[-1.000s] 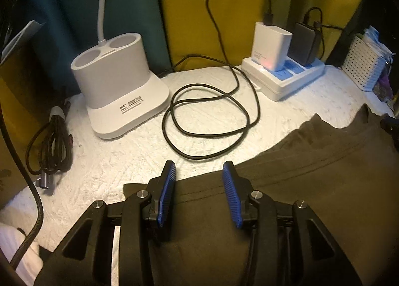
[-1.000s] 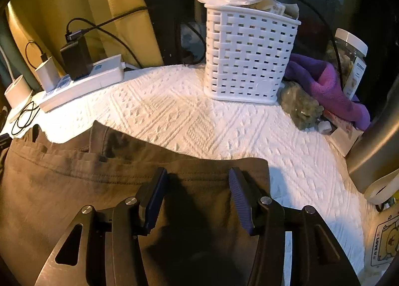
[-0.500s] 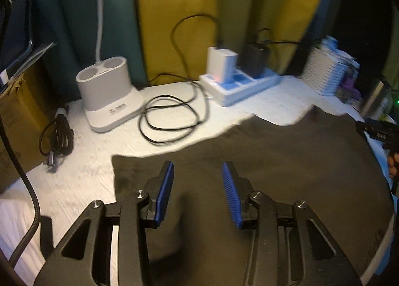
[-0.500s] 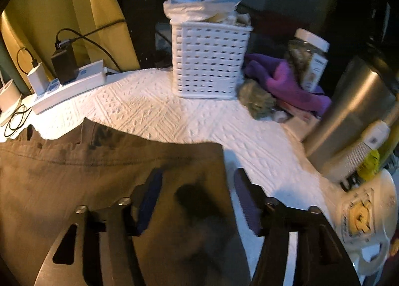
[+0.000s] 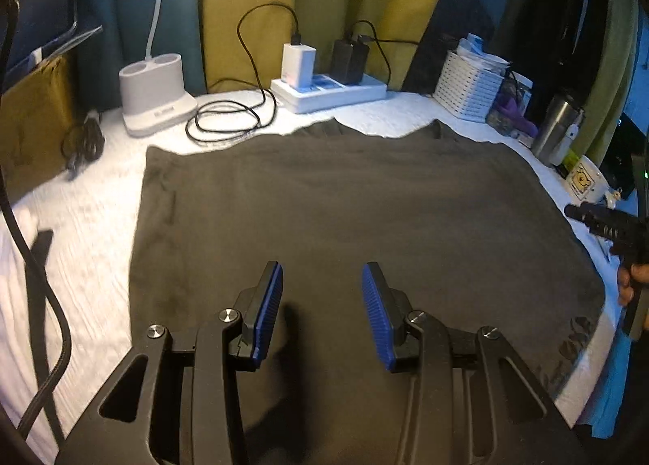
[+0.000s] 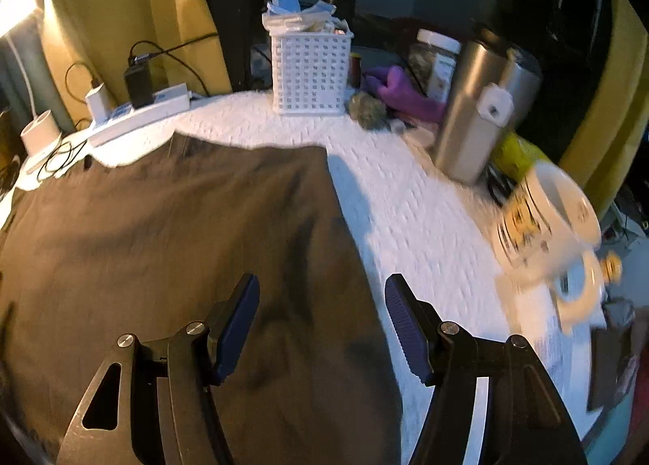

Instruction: Fold small clothes

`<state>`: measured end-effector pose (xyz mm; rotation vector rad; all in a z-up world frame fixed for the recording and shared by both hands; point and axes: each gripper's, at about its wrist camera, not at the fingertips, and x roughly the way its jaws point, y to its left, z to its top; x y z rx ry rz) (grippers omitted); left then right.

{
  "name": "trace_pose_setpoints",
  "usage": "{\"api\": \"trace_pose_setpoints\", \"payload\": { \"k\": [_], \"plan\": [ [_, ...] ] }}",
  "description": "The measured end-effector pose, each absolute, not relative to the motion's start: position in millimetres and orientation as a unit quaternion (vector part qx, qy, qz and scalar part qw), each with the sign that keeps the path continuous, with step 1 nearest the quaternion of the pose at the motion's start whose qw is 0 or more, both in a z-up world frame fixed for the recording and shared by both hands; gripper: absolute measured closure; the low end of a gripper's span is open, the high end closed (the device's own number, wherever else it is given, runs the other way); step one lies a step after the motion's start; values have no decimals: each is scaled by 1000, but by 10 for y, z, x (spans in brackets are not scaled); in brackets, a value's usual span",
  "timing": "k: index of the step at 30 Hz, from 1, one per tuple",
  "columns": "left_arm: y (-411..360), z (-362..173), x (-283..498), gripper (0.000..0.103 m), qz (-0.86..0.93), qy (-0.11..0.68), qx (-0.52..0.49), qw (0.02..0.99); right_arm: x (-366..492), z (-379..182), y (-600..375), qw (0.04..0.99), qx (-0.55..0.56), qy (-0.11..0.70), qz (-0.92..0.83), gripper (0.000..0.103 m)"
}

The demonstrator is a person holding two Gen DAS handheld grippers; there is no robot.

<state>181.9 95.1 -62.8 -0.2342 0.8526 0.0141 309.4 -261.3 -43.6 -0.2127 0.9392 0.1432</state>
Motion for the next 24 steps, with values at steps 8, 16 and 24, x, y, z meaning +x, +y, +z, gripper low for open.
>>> {"api": "trace_pose_setpoints", "payload": {
  "k": [8, 16, 24],
  "plan": [
    [754, -723, 1527, 62, 4, 424, -117, 898, 2545, -536, -2859, 877, -90, 468, 61, 37],
    [382, -594, 1209, 57, -5, 406, -101, 908, 1928, -534, -3225, 878, -37, 473, 63, 35],
    [193, -547, 1020, 56, -6, 406, -67, 912, 1452, -572, -3328, 876, 13, 473, 97, 26]
  ]
}}
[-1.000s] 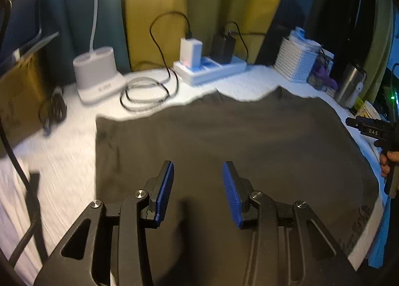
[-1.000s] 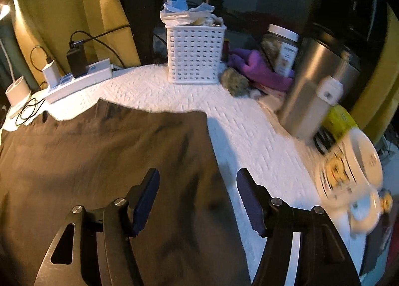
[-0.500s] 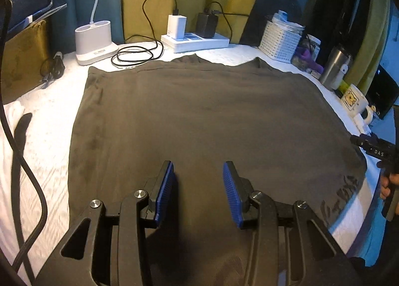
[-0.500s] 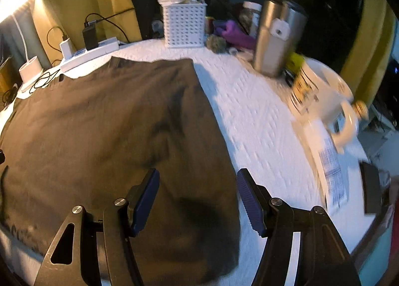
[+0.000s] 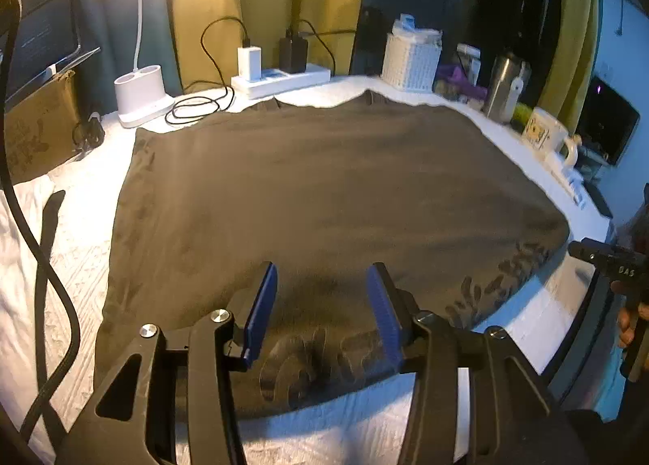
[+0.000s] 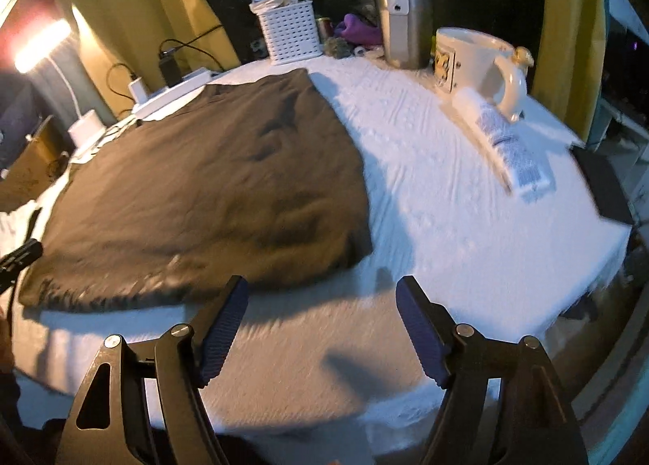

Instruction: Fold small clothes

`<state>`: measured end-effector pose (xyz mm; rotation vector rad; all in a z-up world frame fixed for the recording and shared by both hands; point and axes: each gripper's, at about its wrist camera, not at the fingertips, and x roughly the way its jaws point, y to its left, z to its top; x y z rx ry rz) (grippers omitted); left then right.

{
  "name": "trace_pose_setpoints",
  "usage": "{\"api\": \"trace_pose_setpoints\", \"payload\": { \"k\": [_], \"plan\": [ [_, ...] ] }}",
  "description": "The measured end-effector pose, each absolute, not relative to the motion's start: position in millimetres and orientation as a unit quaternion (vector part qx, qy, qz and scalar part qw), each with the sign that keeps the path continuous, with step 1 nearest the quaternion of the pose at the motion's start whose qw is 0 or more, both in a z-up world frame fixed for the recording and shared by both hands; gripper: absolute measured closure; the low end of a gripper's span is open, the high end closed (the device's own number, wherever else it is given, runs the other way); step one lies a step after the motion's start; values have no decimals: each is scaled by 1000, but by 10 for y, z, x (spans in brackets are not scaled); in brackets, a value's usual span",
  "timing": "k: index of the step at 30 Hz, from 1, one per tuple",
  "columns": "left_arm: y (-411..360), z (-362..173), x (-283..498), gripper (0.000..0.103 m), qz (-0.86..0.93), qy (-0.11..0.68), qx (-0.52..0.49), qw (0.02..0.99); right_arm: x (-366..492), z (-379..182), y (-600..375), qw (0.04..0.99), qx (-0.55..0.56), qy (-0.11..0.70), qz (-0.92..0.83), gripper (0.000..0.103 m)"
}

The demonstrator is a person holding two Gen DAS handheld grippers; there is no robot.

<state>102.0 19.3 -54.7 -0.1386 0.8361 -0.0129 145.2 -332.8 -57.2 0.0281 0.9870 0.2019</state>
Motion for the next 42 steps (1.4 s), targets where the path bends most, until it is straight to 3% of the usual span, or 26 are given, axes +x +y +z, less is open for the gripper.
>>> {"api": "trace_pose_setpoints", "payload": {
  "k": [6, 11, 17, 28, 33, 38, 42],
  "plan": [
    [237, -498, 983, 56, 7, 393, -72, 917, 1422, -664, -3172, 871, -9, 480, 104, 25],
    [321, -472, 975, 56, 24, 394, -61, 917, 1508, -693, -3130, 871, 16, 478, 115, 14],
    [600, -435, 1027, 56, 63, 393, -72, 914, 1735, -704, -3189, 868, 117, 468, 118, 13],
    [785, -460, 1106, 56, 101, 407, -77, 905, 2216, -759, -3004, 879, 145, 438, 119, 15],
    [852, -534, 1168, 56, 107, 420, -81, 898, 2352, -798, -3008, 874, 152, 445, 126, 70],
    [905, -578, 1256, 56, 103, 427, -86, 894, 2372, -842, -3159, 865, 185, 447, 137, 87],
    [929, -552, 1305, 56, 92, 420, -81, 899, 2346, -773, -3133, 868, 175, 444, 140, 87]
  ]
}}
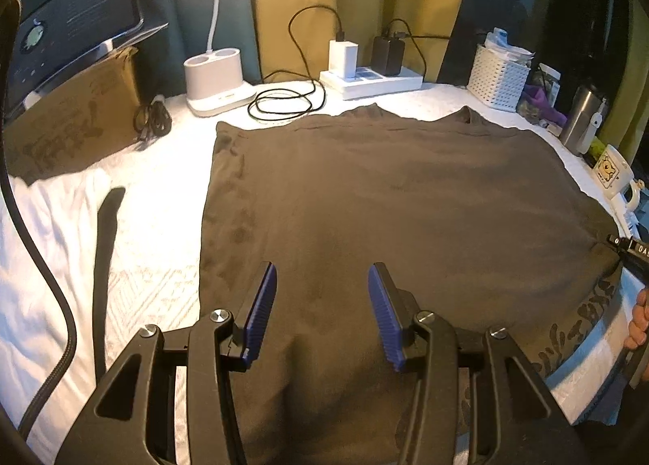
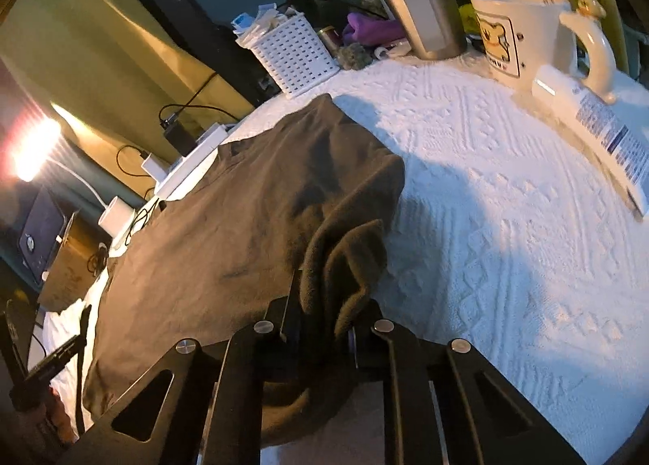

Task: Fold small clothes
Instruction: 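Grasp the shirt side with the right tool and fold it across the body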

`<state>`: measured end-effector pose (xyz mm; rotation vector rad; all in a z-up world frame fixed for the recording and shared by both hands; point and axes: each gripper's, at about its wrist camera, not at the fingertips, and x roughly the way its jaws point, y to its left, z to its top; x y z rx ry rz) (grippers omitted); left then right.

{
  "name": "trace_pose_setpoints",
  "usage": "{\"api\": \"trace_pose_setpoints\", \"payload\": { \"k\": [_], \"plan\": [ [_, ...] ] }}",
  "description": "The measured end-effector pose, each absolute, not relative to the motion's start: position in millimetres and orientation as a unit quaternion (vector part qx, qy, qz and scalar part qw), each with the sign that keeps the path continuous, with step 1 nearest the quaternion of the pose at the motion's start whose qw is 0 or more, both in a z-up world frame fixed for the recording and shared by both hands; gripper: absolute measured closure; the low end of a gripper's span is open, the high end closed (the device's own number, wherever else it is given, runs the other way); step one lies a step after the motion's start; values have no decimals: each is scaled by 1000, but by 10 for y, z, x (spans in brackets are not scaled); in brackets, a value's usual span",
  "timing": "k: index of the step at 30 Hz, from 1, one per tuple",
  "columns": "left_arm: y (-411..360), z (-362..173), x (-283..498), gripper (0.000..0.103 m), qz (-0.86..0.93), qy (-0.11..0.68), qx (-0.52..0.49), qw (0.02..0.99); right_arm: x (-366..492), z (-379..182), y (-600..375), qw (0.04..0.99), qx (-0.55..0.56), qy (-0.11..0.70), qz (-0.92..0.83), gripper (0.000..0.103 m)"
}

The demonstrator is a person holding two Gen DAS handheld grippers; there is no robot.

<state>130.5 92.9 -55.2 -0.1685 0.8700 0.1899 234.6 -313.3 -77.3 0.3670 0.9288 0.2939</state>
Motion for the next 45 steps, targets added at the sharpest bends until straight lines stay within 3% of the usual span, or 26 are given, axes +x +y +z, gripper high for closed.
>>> {"api": "trace_pose_setpoints", "payload": {
  "k": [20, 45],
  "plan": [
    [1531, -522, 1000, 56, 92, 362, -100, 922, 2373, 133, -1808, 895, 17, 391, 212, 88],
    [2240, -535, 482, 56, 112, 328, -150, 926, 1795, -38, 280, 820, -106, 417, 378, 88]
  ]
}}
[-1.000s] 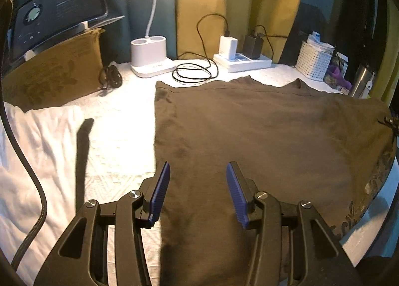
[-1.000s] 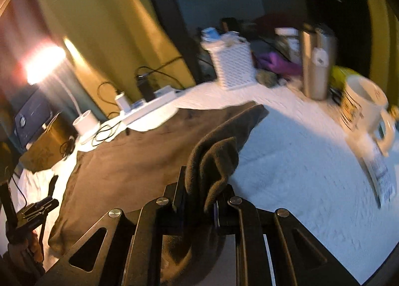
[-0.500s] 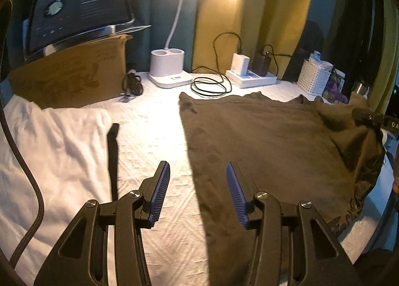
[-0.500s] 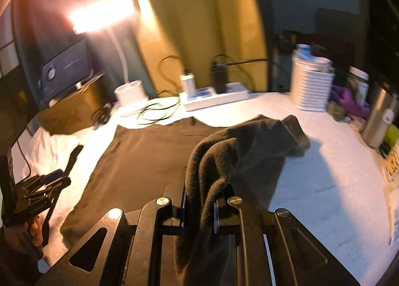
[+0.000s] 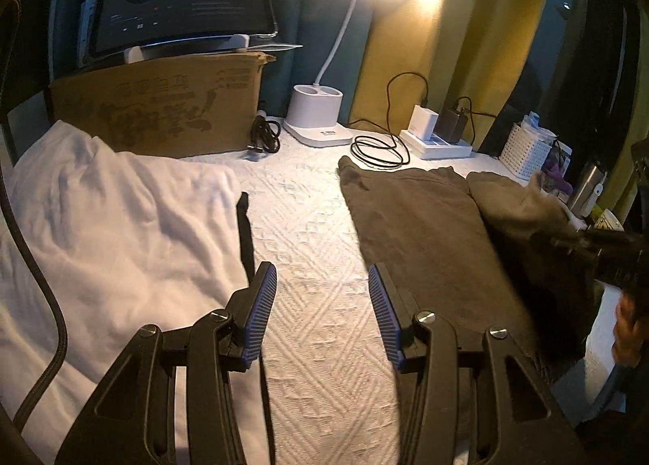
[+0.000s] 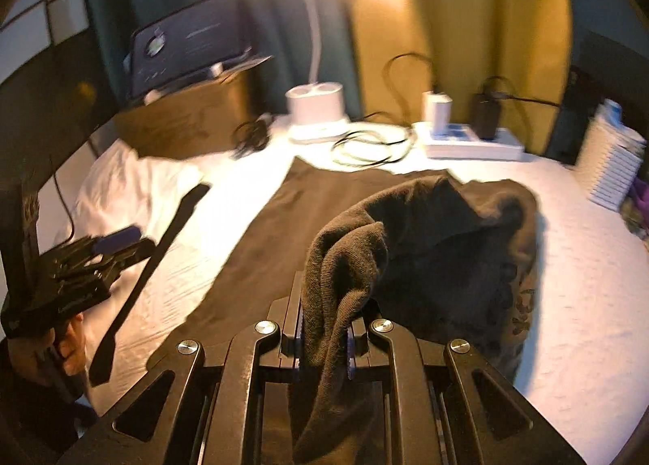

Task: Fold small clothes
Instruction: 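Grasp the shirt side with the right tool and fold it across the body, then open the right tool to release the folded side and withdraw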

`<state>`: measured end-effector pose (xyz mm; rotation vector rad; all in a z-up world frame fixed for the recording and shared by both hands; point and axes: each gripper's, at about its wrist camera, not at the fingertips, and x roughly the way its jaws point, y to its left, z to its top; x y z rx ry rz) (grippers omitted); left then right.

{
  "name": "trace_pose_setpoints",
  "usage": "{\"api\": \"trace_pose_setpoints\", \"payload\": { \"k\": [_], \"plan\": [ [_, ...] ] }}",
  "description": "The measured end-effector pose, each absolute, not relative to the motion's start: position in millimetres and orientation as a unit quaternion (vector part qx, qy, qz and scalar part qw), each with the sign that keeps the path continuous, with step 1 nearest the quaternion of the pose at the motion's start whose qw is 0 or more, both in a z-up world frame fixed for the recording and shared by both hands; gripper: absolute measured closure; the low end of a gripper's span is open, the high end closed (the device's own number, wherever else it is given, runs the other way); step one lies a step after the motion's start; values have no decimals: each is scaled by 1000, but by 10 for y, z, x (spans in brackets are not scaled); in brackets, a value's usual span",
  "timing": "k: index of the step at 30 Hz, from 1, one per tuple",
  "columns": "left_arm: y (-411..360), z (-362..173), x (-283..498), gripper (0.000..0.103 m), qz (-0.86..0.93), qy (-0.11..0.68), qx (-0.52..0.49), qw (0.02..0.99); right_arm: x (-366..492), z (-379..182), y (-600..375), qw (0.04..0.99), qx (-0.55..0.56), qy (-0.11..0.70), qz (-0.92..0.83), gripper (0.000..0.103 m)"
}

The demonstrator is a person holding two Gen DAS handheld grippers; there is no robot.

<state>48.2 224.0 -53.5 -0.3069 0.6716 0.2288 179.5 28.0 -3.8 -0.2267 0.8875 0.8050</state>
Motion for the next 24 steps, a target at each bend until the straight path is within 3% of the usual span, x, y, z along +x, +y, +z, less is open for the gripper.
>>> {"api": "trace_pose_setpoints", "payload": {
  "k": [20, 22, 23, 24],
  "plan": [
    [2255, -503, 372, 56, 119, 335, -144, 924, 1229, -582, 842, 756, -180, 456, 435, 85],
    [2241, -506, 365, 56, 121, 339, -142, 922, 1185, -619, 865, 754, -189, 453, 436, 78],
    [2232, -502, 364, 56, 121, 341, -141, 922, 1152, -623, 878, 752, -194, 450, 441, 62],
    [2216, -496, 362, 56, 121, 342, -140, 921, 1106, -621, 888, 744, -195, 448, 455, 39]
  ]
}}
